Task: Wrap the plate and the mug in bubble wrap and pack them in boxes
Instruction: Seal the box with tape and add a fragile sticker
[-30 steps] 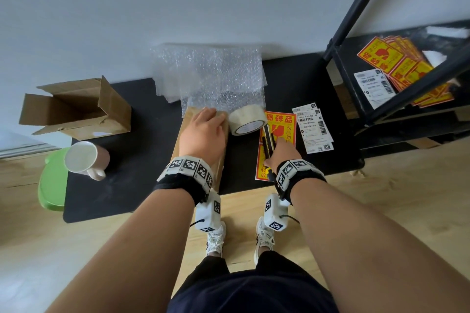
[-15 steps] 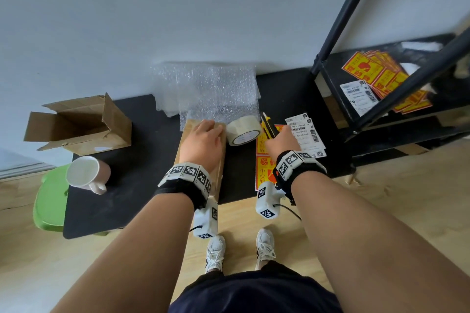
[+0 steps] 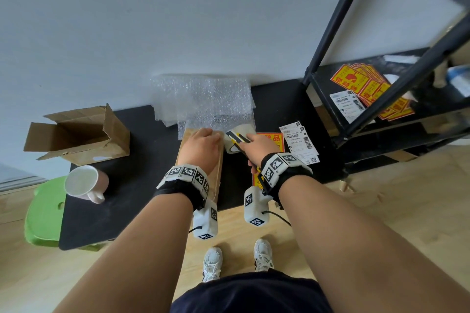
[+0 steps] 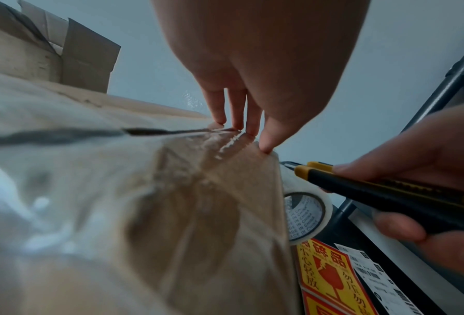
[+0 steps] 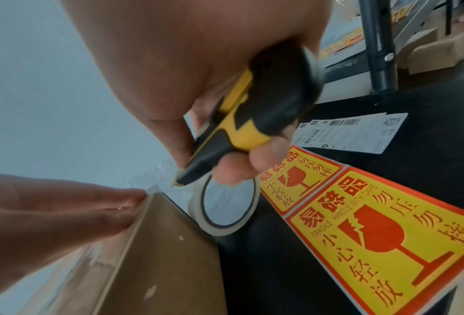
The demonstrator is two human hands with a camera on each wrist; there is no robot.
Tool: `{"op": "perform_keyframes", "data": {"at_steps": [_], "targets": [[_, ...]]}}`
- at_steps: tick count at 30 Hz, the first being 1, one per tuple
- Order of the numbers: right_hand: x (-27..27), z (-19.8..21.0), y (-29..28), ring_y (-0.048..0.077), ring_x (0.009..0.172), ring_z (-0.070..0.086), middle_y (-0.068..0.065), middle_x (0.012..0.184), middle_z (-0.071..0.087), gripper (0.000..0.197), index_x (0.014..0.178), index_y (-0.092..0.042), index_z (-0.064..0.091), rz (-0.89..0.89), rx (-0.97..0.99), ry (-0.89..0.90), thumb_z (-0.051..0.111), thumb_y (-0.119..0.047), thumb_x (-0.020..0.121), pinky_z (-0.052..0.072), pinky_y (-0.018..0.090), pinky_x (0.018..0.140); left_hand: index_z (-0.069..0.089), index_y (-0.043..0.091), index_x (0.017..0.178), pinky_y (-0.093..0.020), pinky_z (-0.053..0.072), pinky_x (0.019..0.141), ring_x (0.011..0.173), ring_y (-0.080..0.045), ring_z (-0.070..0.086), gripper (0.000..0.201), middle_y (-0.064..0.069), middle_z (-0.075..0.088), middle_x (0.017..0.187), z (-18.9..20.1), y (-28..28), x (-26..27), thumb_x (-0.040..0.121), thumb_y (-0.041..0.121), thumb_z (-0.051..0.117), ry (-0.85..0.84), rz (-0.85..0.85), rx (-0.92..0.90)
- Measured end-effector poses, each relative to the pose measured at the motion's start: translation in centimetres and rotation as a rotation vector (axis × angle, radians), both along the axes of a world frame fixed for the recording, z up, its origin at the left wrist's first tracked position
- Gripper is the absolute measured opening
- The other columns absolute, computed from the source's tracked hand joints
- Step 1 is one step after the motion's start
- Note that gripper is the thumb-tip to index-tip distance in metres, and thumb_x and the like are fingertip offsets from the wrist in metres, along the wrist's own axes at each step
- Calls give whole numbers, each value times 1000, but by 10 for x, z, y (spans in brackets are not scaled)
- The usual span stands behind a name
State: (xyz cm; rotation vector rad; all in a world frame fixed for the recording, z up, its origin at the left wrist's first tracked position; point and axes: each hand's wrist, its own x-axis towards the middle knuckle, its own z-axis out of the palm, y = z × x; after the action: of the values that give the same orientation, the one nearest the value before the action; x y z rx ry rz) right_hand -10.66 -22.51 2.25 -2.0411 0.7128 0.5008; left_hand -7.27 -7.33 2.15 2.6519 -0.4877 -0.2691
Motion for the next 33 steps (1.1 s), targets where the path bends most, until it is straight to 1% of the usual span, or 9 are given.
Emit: {"op": "perform_keyframes", "data": {"at_steps": [5, 11, 13, 16, 19, 22, 24, 29, 33], "targets": [[1, 0, -3, 25, 61, 62, 13, 81, 65, 42, 137, -16, 47, 56, -75, 17, 45, -27, 96, 58, 42, 73, 60, 19, 129, -37, 36, 104, 129, -27, 43, 35, -6, 50, 140, -1, 0, 2, 97, 19, 45, 24, -18, 74], [6, 6, 1, 33, 92, 66, 17, 104, 67, 39, 130, -10, 53, 209, -238, 56, 45, -28, 96, 55, 43, 84, 60, 19, 128, -36, 36, 102, 127, -25, 44, 34, -5, 52, 137, 1, 1, 2, 98, 19, 45, 27, -25, 86], [9, 8, 1, 30, 84, 64, 15, 99, 67, 35, 124, -8, 55, 261, -260, 81, 46, -27, 96, 54, 40, 78, 63, 16, 125, -36, 37, 102, 125, -26, 46, 37, -6, 55, 133, -1, 0, 4, 97, 26, 40, 50, -14, 73], [13, 11, 0, 24, 70, 58, 11, 86, 63, 30, 113, -6, 60, 324, -317, 121, 48, -27, 95, 44, 31, 58, 70, 8, 107, -41, 46, 94, 113, -29, 56, 68, -8, 65, 110, -21, 2, 7, 82, 45, 19, 58, -28, 19], [14, 18, -1, 21, 64, 55, 3, 61, 59, 26, 98, -5, 62, 385, -341, 138, 50, -28, 97, 40, 23, 50, 72, 7, 102, -44, 48, 91, 109, -33, 58, 51, -11, 66, 108, -14, 1, 4, 88, 36, 33, 69, -3, 11], [8, 20, 0, 22, 78, 60, 5, 87, 66, 29, 112, -7, 58, 484, -425, 179, 56, -30, 95, 41, 23, 54, 66, 14, 121, -41, 39, 103, 124, -31, 48, 32, -10, 57, 130, 3, -2, 1, 95, 18, 48, 38, 8, 34], [7, 15, -2, 20, 70, 57, 8, 90, 64, 31, 115, -7, 57, 428, -393, 168, 56, -30, 94, 39, 27, 53, 65, 14, 122, -39, 38, 102, 124, -29, 48, 34, -8, 56, 130, 2, -1, 2, 96, 20, 44, 65, 34, 2], [18, 18, -19, 14, 49, 53, 2, 59, 57, 23, 83, -9, 63, 130, -300, 64, 57, -30, 89, 33, 21, 44, 71, 13, 110, -31, 40, 89, 114, -25, 52, 30, -5, 59, 123, 2, -5, -4, 97, 22, 46, 11, 81, -35], [21, 6, -35, 23, 65, 65, 6, 74, 66, 26, 84, -11, 64, -32, -228, 10, 53, -35, 89, 48, 28, 57, 74, 17, 105, -29, 39, 78, 112, -23, 52, 27, -2, 61, 121, 0, -11, -6, 94, 17, 49, -56, 124, -55]]}}
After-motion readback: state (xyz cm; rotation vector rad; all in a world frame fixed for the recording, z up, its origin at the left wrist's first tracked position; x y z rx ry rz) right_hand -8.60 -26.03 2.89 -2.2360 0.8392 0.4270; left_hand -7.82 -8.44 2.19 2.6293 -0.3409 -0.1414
